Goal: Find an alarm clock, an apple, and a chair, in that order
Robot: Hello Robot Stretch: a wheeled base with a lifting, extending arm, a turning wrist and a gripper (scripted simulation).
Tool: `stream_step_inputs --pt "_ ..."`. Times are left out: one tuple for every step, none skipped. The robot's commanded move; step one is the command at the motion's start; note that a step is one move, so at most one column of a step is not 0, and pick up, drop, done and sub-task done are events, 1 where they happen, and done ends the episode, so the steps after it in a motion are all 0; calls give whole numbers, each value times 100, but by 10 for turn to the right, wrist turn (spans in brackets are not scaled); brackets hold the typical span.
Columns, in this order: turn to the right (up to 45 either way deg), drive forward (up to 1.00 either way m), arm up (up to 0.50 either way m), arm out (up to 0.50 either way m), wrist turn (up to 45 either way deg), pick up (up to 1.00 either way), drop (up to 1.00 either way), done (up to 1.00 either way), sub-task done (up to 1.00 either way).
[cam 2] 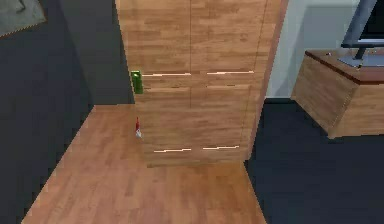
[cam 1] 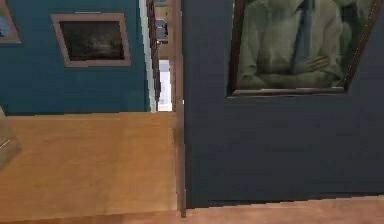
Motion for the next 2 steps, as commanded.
stream_step_inputs --pt "0 60 0 0 0 0 0 0 0" --pt "-450 0 0 0 0 0 0 0 0"
